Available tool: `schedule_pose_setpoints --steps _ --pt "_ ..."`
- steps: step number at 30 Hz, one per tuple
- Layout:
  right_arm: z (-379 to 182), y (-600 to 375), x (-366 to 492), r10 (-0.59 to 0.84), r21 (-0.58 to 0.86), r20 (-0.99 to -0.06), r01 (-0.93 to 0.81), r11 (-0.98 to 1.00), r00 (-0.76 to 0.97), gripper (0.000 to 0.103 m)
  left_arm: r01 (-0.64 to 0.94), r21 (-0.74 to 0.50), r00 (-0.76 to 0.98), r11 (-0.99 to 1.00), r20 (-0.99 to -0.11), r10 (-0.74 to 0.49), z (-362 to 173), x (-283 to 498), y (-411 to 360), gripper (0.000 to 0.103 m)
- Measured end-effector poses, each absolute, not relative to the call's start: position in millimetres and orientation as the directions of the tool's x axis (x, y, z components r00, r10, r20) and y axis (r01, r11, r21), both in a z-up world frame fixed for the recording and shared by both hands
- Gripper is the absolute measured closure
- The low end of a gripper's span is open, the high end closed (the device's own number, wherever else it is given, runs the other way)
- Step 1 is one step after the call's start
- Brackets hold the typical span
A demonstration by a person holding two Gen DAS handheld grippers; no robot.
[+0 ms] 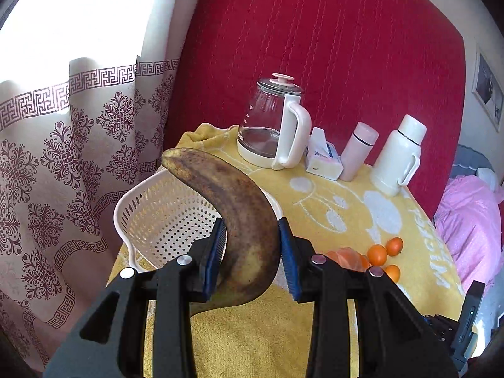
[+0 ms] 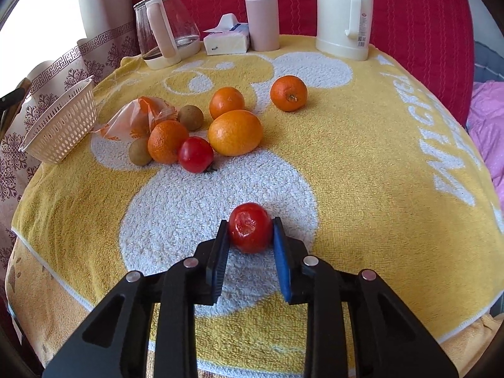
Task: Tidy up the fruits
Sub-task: 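Lift the banana with the left tool into the white basket while the right tool grasps the red tomato, then carry the red tomato with the right tool into the basket and release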
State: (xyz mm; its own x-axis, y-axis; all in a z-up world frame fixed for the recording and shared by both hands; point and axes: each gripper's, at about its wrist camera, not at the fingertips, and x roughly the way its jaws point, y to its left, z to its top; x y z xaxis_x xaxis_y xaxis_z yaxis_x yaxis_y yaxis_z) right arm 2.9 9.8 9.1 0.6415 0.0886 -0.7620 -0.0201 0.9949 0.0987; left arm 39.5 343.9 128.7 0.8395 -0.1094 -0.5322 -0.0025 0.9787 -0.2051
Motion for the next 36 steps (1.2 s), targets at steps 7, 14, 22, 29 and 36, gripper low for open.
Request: schedule_pose_setpoints --steps 7,14,22,29,36 --pt "10 12 2 0.074 0.081 -0.763 -0.019 0.997 0.643 0.076 -0.076 -0.226 0.798 0.971 -0.597 -0.077 105 73 371 0.068" --pt "10 11 2 0.076 0.083 -0.762 -0.020 0.996 0.643 0.076 -0.167 -0.264 0.815 0.950 -0.579 -0.017 108 72 401 0.020" --pt "11 10 2 0.078 0.086 -0.760 -0.019 0.996 0.645 0.076 -0.205 -0.262 0.866 0.943 -0.498 0.050 136 49 417 0.014" --pt "17 11 -3 0.101 0.100 -0.734 -0.041 0.994 0.671 0.076 -0.205 -0.260 0.885 0.943 -0.461 0.065 148 37 417 0.011" --pt "28 30 -8 0.098 0.067 -0.711 -0.071 0.995 0.696 0.076 -0.195 -0.247 0.892 0.949 -0.446 0.067 152 33 412 0.011"
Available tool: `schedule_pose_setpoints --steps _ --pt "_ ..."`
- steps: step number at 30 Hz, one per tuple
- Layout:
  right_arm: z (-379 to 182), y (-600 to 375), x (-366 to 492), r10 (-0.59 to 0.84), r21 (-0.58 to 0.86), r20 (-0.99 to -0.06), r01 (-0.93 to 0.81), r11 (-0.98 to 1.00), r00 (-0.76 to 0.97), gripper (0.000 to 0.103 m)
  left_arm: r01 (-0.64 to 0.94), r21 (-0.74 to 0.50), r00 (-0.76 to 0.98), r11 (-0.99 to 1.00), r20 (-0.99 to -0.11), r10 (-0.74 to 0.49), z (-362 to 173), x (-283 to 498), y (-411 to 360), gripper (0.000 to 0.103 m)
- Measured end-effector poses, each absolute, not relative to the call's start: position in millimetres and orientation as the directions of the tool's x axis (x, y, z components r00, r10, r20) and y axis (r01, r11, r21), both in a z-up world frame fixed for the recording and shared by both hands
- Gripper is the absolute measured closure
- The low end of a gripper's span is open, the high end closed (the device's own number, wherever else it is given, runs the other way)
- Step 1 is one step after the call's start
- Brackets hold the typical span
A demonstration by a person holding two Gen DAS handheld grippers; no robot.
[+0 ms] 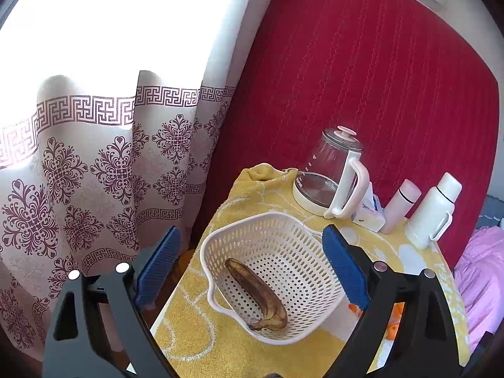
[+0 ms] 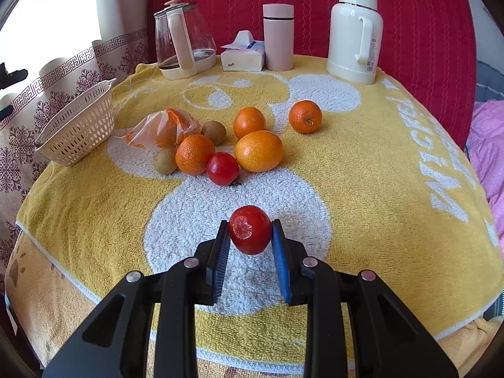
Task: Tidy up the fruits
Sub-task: 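Carry the red tomato with the right tool into the basket and release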
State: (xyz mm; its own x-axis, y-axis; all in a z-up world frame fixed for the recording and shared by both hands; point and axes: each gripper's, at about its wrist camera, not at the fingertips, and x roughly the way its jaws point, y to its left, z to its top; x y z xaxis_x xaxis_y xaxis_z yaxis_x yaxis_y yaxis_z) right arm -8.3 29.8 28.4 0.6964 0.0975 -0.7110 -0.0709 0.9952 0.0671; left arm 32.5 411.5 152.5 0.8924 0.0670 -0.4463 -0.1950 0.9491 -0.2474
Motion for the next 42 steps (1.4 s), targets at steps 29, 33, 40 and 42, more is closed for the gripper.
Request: schedule_pose_setpoints --steps 29,33,40,42 --pt "113 246 71 0.249 -0.057 -0.613 -0.356 0.933 0.750 0.076 -0.264 -0.242 0.897 0.933 -0.417 0.146 160 27 433 0.010" --pt "108 268 84 0.252 -0.060 -0.624 -0.366 0.929 0.740 0.076 -0.272 -0.251 0.896 0.929 -0.419 0.149 161 28 437 0.010" --pt "98 282 89 0.226 -0.083 -0.610 -0.344 0.935 0.760 0.042 -0.294 -0.258 0.895 0.920 -0.412 0.171 161 27 444 0.005" --pt "97 281 87 0.207 -0.104 -0.603 -0.332 0.937 0.771 0.040 -0.301 -0.262 0.895 0.917 -0.409 0.177 162 26 446 0.005"
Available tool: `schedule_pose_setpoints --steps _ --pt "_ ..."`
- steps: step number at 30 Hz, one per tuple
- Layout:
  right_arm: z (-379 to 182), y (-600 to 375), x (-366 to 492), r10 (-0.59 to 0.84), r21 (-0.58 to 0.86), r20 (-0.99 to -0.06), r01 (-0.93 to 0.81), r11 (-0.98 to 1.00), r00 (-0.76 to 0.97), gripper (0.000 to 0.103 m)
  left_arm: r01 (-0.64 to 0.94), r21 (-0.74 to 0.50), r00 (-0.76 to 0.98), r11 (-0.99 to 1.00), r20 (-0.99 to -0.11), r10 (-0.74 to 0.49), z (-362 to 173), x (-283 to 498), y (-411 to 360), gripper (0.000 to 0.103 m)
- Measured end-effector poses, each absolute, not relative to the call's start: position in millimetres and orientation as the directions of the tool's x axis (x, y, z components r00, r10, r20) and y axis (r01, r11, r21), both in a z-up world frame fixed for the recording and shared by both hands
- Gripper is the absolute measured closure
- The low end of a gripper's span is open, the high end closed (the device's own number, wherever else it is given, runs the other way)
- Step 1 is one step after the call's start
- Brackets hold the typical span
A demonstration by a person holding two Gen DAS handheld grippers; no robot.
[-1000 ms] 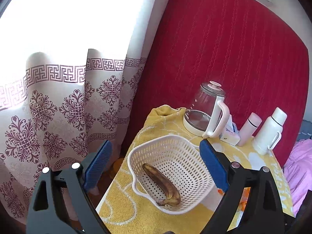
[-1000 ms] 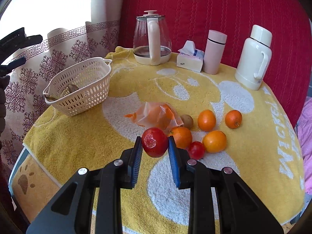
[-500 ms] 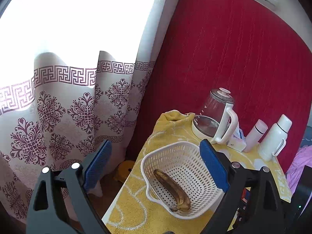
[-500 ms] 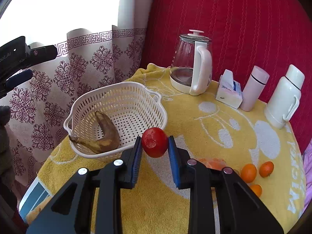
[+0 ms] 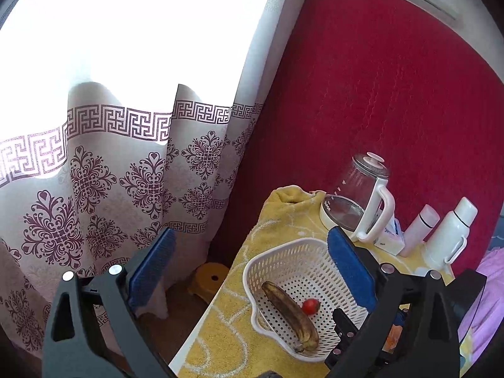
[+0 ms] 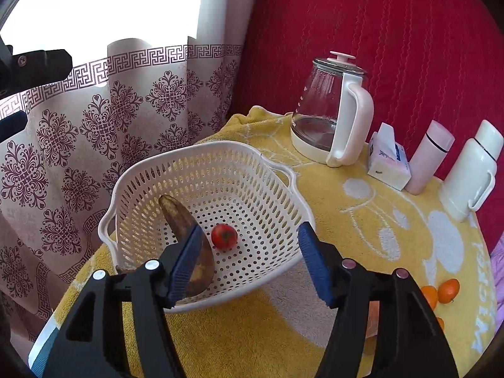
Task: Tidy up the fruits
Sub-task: 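Carry the red tomato with the right tool into the basket and release, then move the right tool to the fruit pile and grasp the large orange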
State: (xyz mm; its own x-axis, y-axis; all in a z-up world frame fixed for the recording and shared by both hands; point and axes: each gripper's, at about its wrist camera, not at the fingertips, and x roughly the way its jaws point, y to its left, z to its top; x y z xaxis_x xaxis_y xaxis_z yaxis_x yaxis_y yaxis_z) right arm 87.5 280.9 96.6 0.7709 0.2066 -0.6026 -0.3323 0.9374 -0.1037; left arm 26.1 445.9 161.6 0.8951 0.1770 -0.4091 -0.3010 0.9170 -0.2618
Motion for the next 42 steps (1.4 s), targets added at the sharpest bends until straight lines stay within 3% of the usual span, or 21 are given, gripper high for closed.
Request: schedule_pose_setpoints --steps 20,42 --pt "86 248 74 0.154 -0.063 -0.595 -0.237 0.969 0.789 0.030 -0.302 -0.218 0.902 0.928 -0.382 0.204 161 24 432 0.003" --pt "52 191 40 0.156 0.055 -0.623 -0.156 0.986 0.767 0.030 -0.235 -0.086 0.924 0.968 -0.327 0.196 155 25 388 0.003"
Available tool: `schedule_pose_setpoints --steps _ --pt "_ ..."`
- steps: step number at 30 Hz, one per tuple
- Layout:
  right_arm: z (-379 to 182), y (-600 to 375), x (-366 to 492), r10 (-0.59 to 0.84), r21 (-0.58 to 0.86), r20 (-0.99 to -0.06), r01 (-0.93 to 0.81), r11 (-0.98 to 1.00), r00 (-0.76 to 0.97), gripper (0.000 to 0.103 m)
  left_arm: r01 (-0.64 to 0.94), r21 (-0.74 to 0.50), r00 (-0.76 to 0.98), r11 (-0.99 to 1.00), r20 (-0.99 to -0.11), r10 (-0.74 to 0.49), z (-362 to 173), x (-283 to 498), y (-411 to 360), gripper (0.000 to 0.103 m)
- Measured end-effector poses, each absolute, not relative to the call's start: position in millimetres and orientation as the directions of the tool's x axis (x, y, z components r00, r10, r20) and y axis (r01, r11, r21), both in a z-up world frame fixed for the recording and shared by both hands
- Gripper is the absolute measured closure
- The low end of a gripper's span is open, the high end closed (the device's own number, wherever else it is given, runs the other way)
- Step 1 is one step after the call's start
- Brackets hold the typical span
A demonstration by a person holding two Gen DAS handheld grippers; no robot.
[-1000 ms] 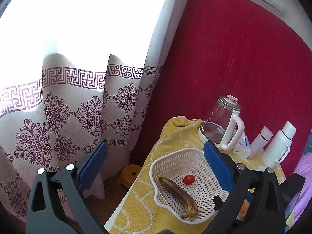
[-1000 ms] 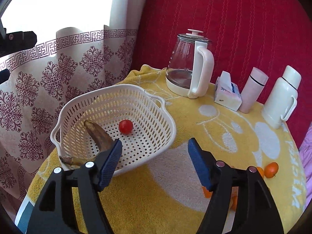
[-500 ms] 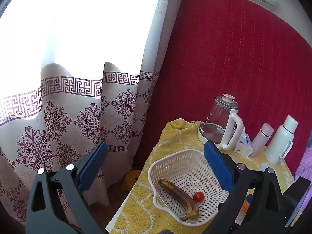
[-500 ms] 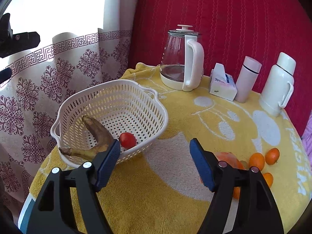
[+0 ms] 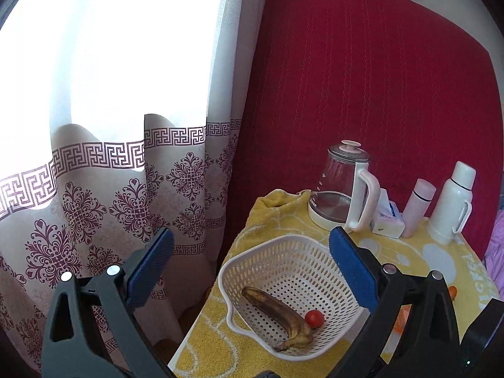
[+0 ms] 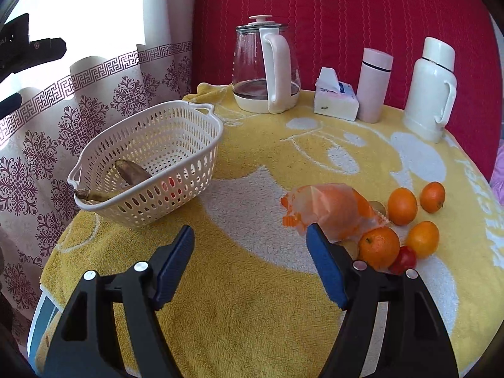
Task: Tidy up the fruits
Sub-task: 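Move the right tool to the fruit pile and grasp the large orange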
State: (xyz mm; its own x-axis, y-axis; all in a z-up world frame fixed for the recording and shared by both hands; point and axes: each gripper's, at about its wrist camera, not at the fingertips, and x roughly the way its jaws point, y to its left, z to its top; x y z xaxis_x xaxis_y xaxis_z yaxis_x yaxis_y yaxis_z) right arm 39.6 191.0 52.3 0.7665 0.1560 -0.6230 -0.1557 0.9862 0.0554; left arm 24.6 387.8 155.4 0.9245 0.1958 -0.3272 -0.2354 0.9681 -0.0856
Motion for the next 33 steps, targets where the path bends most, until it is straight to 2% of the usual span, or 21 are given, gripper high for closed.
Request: schedule_pose_setpoints --steps 11,22,33 --pt "50 141 29 0.128 0.108 -0.613 -0.078 0.991 0.779 0.030 -0.155 -0.017 0.923 0.988 -0.360 0.139 143 31 352 0.003" --pt "49 63 24 0.021 0.144 -0.617 0.087 0.986 0.787 0.030 -0.084 0.031 0.913 0.996 -0.397 0.089 129 35 322 0.003" --pt "42 -4 40 0.020 0.277 -0.666 0.222 0.935 0.746 0.030 -0.033 0.071 0.904 0.997 -0.423 0.060 119 38 301 0.003"
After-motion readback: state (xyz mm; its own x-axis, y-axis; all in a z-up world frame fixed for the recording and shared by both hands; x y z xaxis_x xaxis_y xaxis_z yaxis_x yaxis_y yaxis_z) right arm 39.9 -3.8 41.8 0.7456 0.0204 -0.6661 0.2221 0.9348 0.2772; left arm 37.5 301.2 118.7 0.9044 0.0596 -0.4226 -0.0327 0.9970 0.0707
